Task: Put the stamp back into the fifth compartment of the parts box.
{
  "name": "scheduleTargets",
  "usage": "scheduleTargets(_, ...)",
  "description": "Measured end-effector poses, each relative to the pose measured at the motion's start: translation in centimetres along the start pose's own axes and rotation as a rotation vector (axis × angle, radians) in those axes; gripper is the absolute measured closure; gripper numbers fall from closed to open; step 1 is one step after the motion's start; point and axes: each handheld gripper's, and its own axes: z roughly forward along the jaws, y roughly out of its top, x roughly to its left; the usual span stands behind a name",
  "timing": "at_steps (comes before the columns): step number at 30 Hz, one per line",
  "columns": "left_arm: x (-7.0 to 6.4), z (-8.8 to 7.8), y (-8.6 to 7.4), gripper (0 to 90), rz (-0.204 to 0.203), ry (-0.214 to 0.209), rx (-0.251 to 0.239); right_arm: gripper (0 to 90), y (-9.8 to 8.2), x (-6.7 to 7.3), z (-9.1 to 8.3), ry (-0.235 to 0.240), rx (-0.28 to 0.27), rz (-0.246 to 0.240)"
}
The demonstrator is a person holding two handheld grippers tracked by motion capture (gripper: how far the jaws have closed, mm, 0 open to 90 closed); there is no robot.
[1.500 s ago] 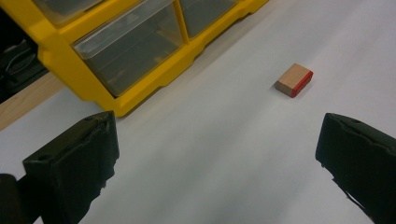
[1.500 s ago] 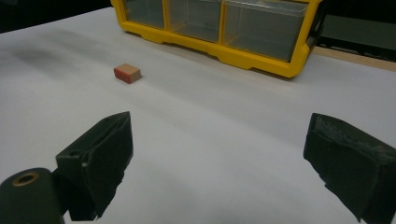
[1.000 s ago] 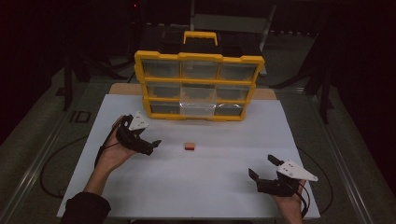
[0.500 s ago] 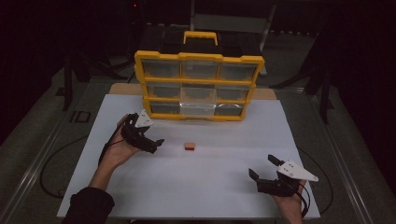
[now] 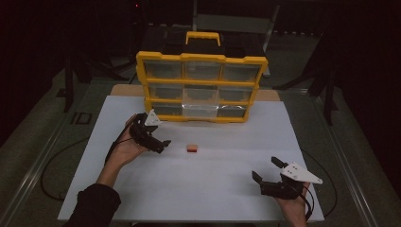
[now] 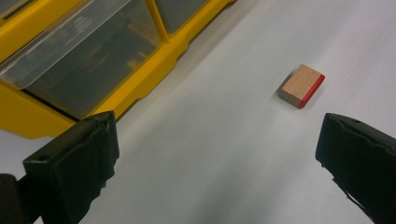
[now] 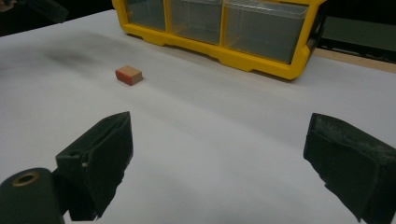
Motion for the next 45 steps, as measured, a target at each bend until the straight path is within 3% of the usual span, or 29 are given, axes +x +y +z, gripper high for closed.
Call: scheduleTargets(45,-1.1,5.1,2.6,1.0,0.017,-0.063,0.082,8.3,0.0,0.0,0.1,0.008,-0.002,-0.003)
